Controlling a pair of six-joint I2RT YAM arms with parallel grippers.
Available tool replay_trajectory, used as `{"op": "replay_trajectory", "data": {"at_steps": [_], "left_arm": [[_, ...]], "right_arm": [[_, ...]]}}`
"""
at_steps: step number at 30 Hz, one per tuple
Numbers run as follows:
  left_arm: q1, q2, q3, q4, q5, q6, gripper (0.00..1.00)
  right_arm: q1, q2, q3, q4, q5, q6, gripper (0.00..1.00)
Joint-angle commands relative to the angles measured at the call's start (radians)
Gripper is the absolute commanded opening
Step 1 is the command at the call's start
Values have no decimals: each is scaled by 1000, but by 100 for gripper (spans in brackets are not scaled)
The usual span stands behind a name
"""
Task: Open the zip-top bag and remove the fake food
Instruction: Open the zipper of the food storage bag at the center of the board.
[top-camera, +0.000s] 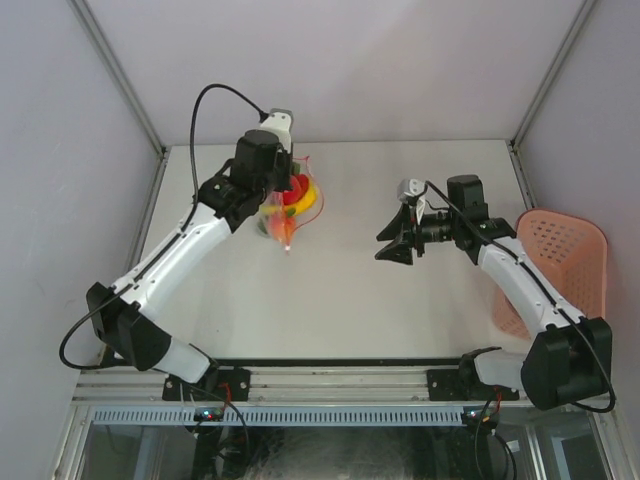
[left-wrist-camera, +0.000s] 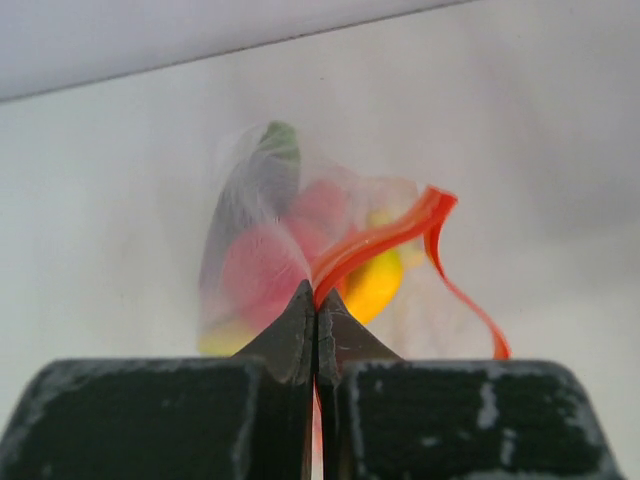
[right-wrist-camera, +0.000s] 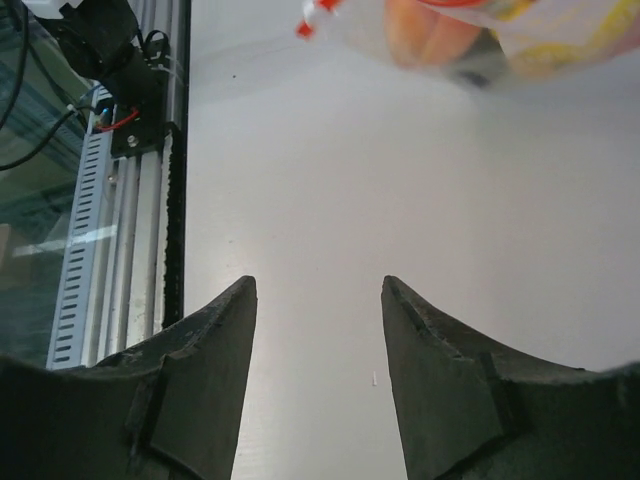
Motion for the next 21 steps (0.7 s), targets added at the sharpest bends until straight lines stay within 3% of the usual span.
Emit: {"op": "replay_trajectory", "data": {"at_steps": [1, 4, 7, 12, 21], "left_arm": [[6, 11, 89, -20, 230, 196, 0], [4, 87, 93, -4, 397, 139, 0], [-4, 178, 97, 34, 493, 66, 0], [-50, 294, 130, 82, 551, -22, 0], [-90, 335, 83, 248, 609, -156, 0]], "right_arm": [[-10, -34, -89, 317, -100, 308, 52], [-6, -42, -206, 661, -119, 589, 52], [14, -42, -291, 907, -86, 718, 52], [61, -33, -333, 986, -4, 717, 46], [74, 11, -364, 947, 216, 612, 14]]}}
